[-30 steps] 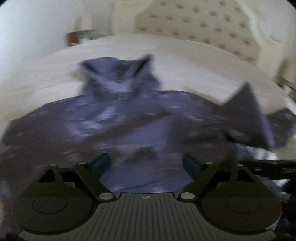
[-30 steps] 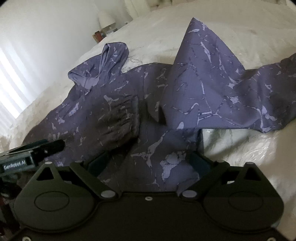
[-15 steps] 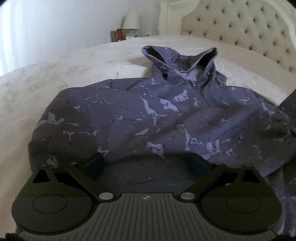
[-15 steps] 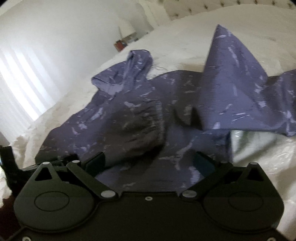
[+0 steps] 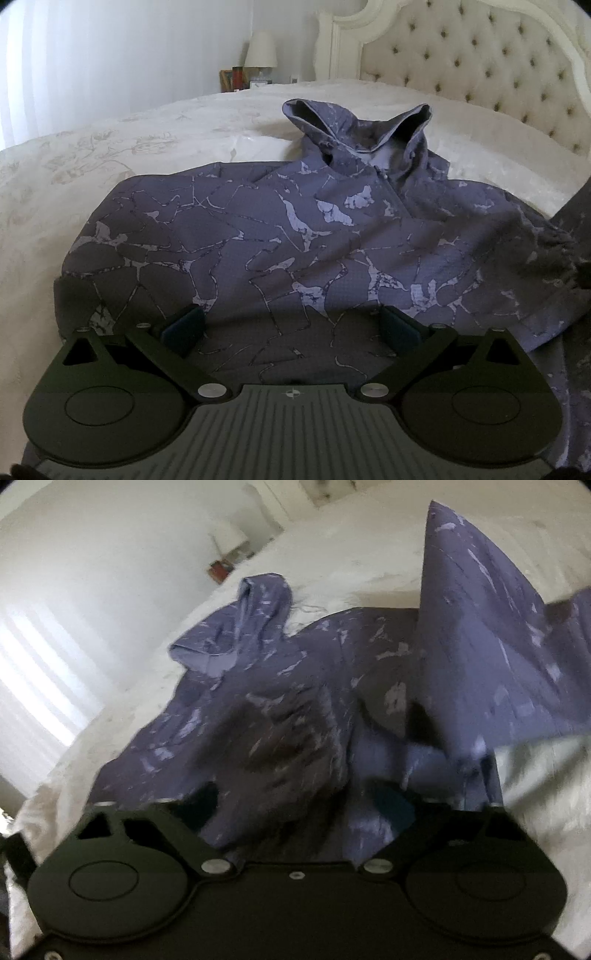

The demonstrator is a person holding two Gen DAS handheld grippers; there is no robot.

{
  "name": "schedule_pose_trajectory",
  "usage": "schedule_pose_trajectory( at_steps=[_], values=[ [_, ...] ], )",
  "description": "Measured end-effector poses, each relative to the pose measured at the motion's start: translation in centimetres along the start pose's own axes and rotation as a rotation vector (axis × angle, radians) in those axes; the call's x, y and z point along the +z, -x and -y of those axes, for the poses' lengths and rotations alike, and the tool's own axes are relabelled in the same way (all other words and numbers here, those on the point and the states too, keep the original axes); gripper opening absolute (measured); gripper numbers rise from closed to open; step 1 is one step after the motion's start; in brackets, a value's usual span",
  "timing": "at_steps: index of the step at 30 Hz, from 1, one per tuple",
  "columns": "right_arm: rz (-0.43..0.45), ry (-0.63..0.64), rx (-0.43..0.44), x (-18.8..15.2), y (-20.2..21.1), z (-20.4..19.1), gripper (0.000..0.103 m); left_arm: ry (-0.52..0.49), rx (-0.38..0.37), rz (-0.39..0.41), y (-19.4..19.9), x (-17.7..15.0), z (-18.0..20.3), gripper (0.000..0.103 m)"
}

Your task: Fold large clothes

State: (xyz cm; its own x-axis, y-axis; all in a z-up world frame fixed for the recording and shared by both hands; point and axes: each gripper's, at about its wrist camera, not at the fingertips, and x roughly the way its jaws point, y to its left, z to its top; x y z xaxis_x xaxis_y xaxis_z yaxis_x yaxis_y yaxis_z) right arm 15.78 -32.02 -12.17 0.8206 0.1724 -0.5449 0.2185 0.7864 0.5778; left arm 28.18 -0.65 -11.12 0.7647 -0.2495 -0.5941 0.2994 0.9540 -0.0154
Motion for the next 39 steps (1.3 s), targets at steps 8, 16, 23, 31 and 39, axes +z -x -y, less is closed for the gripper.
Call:
schedule_pose_trajectory(
  at_steps=[8, 16, 23, 31, 39],
  values=[
    [0.014, 0.219, -0.146, 1.3, -0.1, -2.9, 0.035, 0.022, -0.019, 0.012, 0.2, -0.1, -0.3, 0.103],
    [-0.012, 0.336, -0.239, -1.2, 0.1, -3.0, 0.064, 0.027, -0.025, 0.017, 0.3, -0.1, -0.4, 0.103],
    [-0.029, 0.214, -0.119, -0.1, 6.4, -1.0, 0.079, 0.024, -0.025, 0.019, 0.4, -0.1, -0.4, 0.103],
    [0.025, 0.045, -0.37, 4.1, 12.5, 7.3, 0.082, 0.014, -0.018, 0.016, 0.4, 0.0, -0.2, 0.103],
    [0.163, -0.166, -0.576, 7.9, 15.3, 16.0, 0.089, 0.005, -0.013, 0.014, 0.3, 0.0, -0.1, 0.103]
  ],
)
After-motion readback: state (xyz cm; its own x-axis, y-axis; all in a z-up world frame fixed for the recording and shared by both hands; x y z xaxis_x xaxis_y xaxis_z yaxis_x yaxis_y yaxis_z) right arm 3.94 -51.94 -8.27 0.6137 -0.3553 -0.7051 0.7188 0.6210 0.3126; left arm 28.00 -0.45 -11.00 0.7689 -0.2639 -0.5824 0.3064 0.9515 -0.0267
